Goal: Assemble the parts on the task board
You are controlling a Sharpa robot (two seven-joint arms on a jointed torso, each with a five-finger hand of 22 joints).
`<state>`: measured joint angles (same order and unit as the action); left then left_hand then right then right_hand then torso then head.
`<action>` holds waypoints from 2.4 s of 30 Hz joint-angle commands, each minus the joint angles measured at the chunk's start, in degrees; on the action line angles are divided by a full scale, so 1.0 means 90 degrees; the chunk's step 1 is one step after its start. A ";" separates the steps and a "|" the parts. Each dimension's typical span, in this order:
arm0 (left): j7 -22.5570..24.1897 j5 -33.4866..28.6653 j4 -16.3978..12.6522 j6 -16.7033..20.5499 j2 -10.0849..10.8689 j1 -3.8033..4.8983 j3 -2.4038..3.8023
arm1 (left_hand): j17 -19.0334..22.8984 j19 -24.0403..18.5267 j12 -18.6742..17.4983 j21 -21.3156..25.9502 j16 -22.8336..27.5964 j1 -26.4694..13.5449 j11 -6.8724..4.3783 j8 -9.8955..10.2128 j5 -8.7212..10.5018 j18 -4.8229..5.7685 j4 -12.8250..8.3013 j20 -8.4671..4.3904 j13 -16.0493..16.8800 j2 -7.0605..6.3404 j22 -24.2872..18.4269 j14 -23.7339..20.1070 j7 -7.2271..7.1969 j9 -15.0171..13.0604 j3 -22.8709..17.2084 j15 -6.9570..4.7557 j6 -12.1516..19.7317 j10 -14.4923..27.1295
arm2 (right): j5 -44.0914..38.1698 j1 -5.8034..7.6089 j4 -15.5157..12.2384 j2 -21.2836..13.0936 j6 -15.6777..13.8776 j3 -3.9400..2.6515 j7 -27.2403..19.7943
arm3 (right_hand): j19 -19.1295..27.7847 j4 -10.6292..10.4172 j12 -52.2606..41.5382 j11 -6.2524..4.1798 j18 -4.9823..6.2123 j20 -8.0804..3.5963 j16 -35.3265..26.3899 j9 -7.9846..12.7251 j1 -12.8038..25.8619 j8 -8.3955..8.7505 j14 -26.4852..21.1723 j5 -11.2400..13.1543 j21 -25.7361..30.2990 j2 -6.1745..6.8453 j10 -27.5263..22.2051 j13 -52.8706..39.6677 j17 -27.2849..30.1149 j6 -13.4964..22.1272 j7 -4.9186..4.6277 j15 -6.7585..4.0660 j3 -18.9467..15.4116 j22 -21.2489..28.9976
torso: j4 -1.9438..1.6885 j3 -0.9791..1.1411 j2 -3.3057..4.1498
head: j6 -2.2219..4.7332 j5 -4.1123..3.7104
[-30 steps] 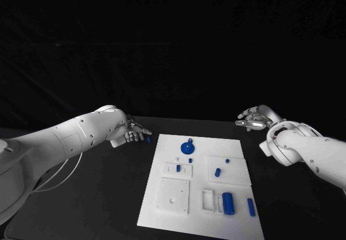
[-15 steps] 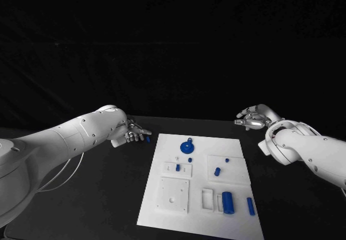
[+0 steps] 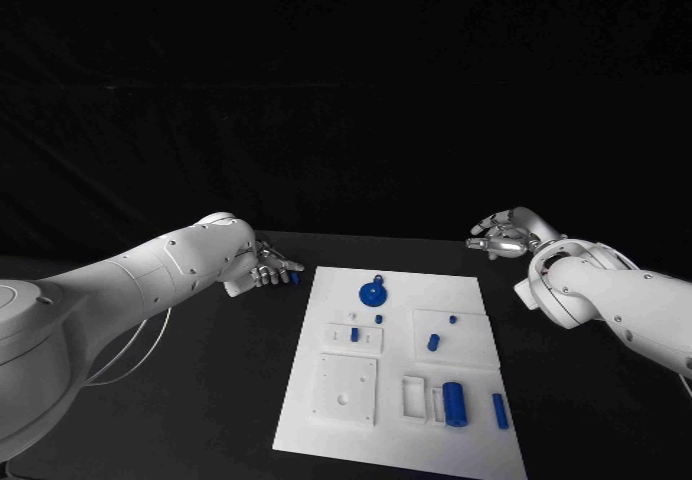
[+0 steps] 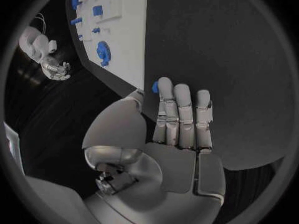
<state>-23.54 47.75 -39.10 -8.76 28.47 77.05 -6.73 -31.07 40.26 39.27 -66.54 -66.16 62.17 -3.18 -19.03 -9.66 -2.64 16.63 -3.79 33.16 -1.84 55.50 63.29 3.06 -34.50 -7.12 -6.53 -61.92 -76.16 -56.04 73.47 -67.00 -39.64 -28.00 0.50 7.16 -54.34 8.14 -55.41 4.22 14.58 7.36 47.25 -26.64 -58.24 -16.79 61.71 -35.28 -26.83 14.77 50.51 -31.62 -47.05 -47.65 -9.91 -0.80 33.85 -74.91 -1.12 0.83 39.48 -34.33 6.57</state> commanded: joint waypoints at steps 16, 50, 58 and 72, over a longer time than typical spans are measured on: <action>0.0058 -0.0371 0.0188 0.0089 -0.0124 -0.0004 0.0006 | 0.0016 0.0002 0.0032 0.0084 -0.0026 0.0244 0.0003 0.0036 -0.1698 0.0008 -0.0010 -0.0921 0.0034 -0.0125 0.0061 -0.0079 -0.0004 -0.0039 0.0236 -0.0027 -0.0036 0.0051 | -0.0035 -0.0002 -0.0023 -0.0006 0.0038 -0.0003 -0.0082 | -0.0002 0.0018 -0.0031 0.0015 0.0047 0.0024 -0.0025 0.0008 0.0015 0.0010 -0.0047 -0.0044 0.0022 -0.0068 -0.0042 0.0013 0.0003 -0.0005 -0.0060 0.0009 0.0006 -0.0155 | -0.0009 0.0000 -0.0006 | -0.0048 -0.0066; -0.0014 -0.0394 0.0511 -0.0210 -0.0275 -0.0074 0.0009 | -0.0089 0.0125 0.0257 -0.0012 -0.0253 0.0113 -0.0086 -0.0089 -0.1693 -0.0025 0.0001 -0.0990 0.0158 -0.0117 0.0167 0.0058 -0.0096 -0.0126 0.0276 -0.0117 -0.0239 -0.0117 | -0.0009 -0.0001 -0.0074 -0.0034 0.0042 -0.0003 -0.0088 | -0.0002 0.0024 -0.0043 0.0014 0.0047 0.0024 -0.0022 0.0008 0.0022 0.0007 -0.0046 -0.0094 0.0020 -0.0068 -0.0041 0.0027 0.0003 -0.0006 -0.0059 0.0008 0.0002 -0.0155 | -0.0004 -0.0003 -0.0003 | -0.0071 -0.0129; 0.0017 -0.0398 0.0604 -0.0208 -0.0296 -0.0111 0.0010 | -0.0092 0.0130 0.0266 -0.0014 -0.0262 0.0105 -0.0089 -0.0092 -0.1675 -0.0027 0.0002 -0.0994 0.0163 -0.0107 0.0171 0.0061 -0.0099 -0.0129 0.0273 -0.0122 -0.0243 -0.0119 | -0.0036 -0.0001 -0.0093 -0.0044 0.0038 -0.0004 -0.0088 | -0.0003 0.0025 -0.0046 0.0014 0.0047 0.0023 -0.0022 0.0008 0.0024 0.0007 -0.0045 -0.0098 0.0020 -0.0068 -0.0041 0.0030 0.0002 -0.0007 -0.0059 0.0008 0.0000 -0.0156 | -0.0010 -0.0003 -0.0006 | -0.0076 -0.0132; 0.0041 -0.0424 0.0641 -0.0196 -0.0315 -0.0113 0.0011 | -0.0093 0.0135 0.0275 -0.0014 -0.0269 0.0078 -0.0088 -0.0090 -0.1622 -0.0029 0.0006 -0.1000 0.0167 -0.0099 0.0178 0.0056 -0.0098 -0.0132 0.0273 -0.0129 -0.0237 -0.0111 | -0.0036 -0.0001 -0.0096 -0.0039 0.0036 -0.0004 -0.0089 | -0.0003 0.0029 -0.0049 0.0014 0.0047 0.0023 -0.0021 0.0008 0.0024 0.0007 -0.0045 -0.0102 0.0019 -0.0068 -0.0041 0.0034 0.0002 -0.0006 -0.0059 0.0007 -0.0001 -0.0156 | -0.0012 -0.0002 -0.0006 | -0.0090 -0.0128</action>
<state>-23.69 44.35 -33.32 -10.01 25.72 76.01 -6.69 -31.81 41.07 41.49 -66.33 -68.37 63.40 -3.90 -19.59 -24.60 -2.64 16.59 -4.21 34.58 -2.64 57.00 63.68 2.12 -35.64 -4.94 -7.58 -63.66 -76.88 -56.03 73.47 -67.75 -39.99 -28.01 0.49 6.96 -54.34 8.14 -55.63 4.31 14.58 7.36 47.25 -26.64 -58.01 -16.79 61.71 -36.00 -26.83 14.54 50.60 -31.38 -47.05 -47.69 -10.17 -0.80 33.85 -74.90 -1.21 0.80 39.42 -35.13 5.44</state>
